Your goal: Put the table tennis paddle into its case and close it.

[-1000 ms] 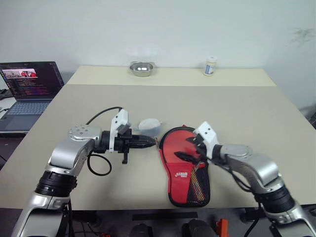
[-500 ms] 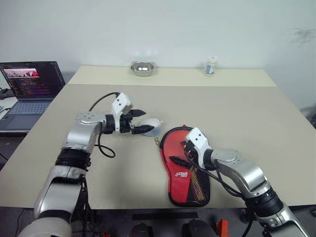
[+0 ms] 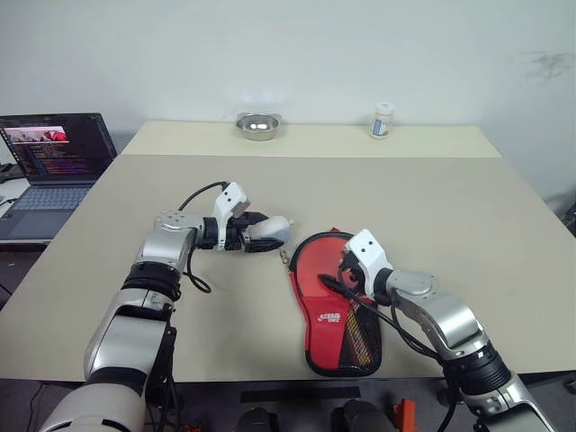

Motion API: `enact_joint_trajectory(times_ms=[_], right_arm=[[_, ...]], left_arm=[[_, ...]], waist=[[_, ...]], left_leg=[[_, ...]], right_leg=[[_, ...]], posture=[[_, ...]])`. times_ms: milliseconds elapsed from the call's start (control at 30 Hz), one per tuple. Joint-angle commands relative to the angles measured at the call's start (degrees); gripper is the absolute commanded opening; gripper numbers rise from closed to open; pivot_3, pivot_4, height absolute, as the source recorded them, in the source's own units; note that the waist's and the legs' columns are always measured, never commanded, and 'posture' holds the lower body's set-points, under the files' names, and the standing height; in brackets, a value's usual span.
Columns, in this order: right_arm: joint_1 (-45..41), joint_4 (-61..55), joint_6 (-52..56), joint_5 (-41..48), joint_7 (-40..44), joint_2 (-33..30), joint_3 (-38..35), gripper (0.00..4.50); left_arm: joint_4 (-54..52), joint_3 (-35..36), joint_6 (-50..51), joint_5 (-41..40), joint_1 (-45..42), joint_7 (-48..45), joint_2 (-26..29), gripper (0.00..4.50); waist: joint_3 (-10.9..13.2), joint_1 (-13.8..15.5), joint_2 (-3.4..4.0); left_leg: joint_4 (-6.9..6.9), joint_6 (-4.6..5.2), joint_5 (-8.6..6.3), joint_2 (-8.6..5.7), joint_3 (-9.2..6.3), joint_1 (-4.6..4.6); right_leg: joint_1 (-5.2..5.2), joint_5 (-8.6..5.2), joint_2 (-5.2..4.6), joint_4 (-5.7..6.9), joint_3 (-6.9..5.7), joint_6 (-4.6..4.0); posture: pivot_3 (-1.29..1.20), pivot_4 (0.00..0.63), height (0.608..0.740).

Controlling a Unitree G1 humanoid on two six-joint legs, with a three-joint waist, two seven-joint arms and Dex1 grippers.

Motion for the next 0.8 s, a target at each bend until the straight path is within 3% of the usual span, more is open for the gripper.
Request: enact_joint_trajectory(times_ms=[33,300,333,400,700,800], right_arm=[[0.38,-0.62,0.5,-1.39,-0.25,0.07,0.18,4.5],[0.85,-1.08,0.64,-2.08,-0.21,0.35,0.11,4.5],[0.87,-1.02,0.55,-2.25,-0.2,0.42,0.1,4.5],[0.87,-0.93,0.39,-2.62,-0.1,0.47,0.17,4.5],[1.06,0.21,0.05,-3.65,0.02,0.91,1.08,4.5],[1.81,0.68,0.83,-4.09,0.65,0.78,2.12,4.5]], left_arm=[[3.67,0.34,-2.53,1.79,-1.99,1.66,-1.38,4.46],[8.41,0.9,-4.53,3.99,-2.58,4.64,-3.5,4.46],[8.57,0.88,-4.54,4.22,-2.41,4.97,-3.75,4.31],[8.15,1.15,-4.02,4.08,-1.94,4.78,-4.19,3.87],[1.5,2.42,0.11,2.49,0.18,2.98,-4.99,0.78],[-1.75,2.35,1.9,2.23,0.12,3.34,-5.67,0.31]], waist=[[0.0,0.0,0.0],[-0.02,-0.01,-0.02],[-0.02,-0.01,-0.02],[-0.02,-0.01,-0.03],[-0.03,-0.01,-0.03],[-0.03,0.03,-0.04]], left_leg=[[0.0,0.0,0.0,0.0,0.0,0.0],[0.0,0.0,0.0,0.0,0.0,0.01],[0.0,0.0,0.0,0.0,0.0,0.01],[0.0,0.0,0.0,0.0,0.0,0.02],[0.0,0.0,0.0,0.0,-0.01,0.03],[0.0,0.0,0.0,0.0,-0.01,0.03]], right_leg=[[0.0,0.0,0.0,-0.01,0.01,0.0],[0.02,0.0,0.0,0.0,-0.01,0.0],[0.02,0.0,0.0,0.0,0.0,0.0],[0.03,0.0,-0.01,0.0,-0.01,0.0],[0.04,0.0,-0.01,0.0,-0.01,0.0],[0.05,0.0,-0.01,0.0,-0.01,0.0]], posture=[[0.0,0.15,0.74],[0.0,0.15,0.74],[0.0,0.15,0.74],[0.0,0.15,0.74],[0.0,0.15,0.74],[0.0,0.15,0.74]])
